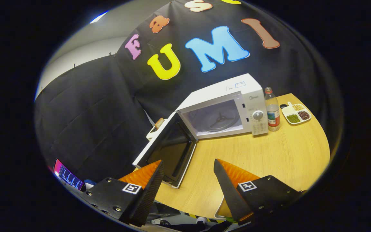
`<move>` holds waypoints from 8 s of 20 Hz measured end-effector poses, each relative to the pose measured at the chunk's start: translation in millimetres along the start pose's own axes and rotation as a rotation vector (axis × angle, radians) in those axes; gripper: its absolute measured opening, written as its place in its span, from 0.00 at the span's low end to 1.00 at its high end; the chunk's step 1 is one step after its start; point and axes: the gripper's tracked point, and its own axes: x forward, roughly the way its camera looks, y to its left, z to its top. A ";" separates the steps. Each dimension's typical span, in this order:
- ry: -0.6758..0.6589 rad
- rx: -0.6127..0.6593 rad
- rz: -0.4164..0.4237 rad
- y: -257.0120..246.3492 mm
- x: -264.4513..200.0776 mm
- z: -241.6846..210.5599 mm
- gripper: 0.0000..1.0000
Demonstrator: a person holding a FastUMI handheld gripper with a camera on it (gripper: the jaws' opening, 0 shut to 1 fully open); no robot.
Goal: Open the microwave, put the food inside, and close the microwave door.
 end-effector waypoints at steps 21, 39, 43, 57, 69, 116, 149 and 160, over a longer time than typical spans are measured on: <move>0.450 0.345 -0.090 -134.0 -21.6 -148.9 0.83; 0.347 0.536 -0.093 -100.9 -33.8 -121.0 0.32; 0.253 0.541 -0.065 -79.1 -22.6 -88.9 0.32; -0.026 0.532 -0.037 -9.8 93.2 -9.8 0.32; -0.281 0.586 -0.070 -8.0 186.4 36.0 0.32; -0.311 0.135 -0.451 -85.5 260.3 53.0 0.97; -0.205 -0.461 0.239 308.1 168.7 -77.1 0.97; -0.009 -0.481 0.239 276.2 202.2 -159.6 0.02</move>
